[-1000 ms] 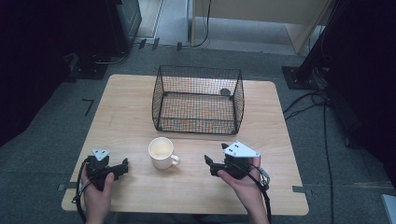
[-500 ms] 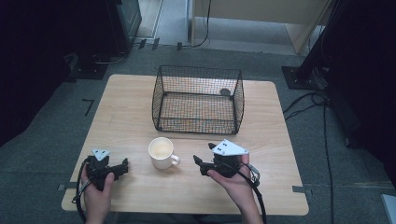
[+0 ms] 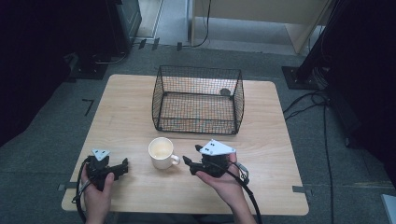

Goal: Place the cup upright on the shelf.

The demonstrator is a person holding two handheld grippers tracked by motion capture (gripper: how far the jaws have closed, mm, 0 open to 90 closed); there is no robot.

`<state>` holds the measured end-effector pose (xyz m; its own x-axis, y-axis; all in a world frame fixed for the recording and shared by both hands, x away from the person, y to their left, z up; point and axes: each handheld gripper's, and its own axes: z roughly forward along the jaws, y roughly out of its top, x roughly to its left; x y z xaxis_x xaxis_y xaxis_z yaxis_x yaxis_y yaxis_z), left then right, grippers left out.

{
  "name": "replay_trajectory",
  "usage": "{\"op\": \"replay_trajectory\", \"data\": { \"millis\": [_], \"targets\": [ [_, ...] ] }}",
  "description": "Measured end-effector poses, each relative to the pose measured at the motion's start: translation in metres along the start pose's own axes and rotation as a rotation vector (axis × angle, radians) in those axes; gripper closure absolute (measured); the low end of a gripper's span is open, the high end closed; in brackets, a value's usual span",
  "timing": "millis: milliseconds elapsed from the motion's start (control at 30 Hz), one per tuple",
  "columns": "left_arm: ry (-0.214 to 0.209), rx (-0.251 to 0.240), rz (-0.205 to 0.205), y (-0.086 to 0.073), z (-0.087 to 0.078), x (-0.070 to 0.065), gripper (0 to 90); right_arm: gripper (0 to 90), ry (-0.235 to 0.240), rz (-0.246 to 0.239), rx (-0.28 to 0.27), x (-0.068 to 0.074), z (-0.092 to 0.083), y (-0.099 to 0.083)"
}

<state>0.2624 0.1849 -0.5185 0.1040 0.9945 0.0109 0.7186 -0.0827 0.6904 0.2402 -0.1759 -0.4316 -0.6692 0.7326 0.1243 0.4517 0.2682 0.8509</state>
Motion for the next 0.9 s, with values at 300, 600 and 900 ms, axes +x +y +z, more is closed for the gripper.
{"op": "replay_trajectory", "data": {
  "millis": [300, 600, 900],
  "targets": [
    [0.000, 0.000, 0.000, 0.000, 0.000, 0.000, 2.4, 45.1, 0.050, 0.013, -0.001, 0.008, 0.010, 0.002],
    [0.000, 0.000, 0.000, 0.000, 0.000, 0.000, 2.4, 48.0, 0.081, -0.013, 0.028, 0.021, 0.024, 0.002],
    [0.000, 0.000, 0.000, 0.000, 0.000, 0.000, 2.4, 51.7, 0.088, -0.042, 0.072, 0.032, 0.038, 0.003]
  ]
}}
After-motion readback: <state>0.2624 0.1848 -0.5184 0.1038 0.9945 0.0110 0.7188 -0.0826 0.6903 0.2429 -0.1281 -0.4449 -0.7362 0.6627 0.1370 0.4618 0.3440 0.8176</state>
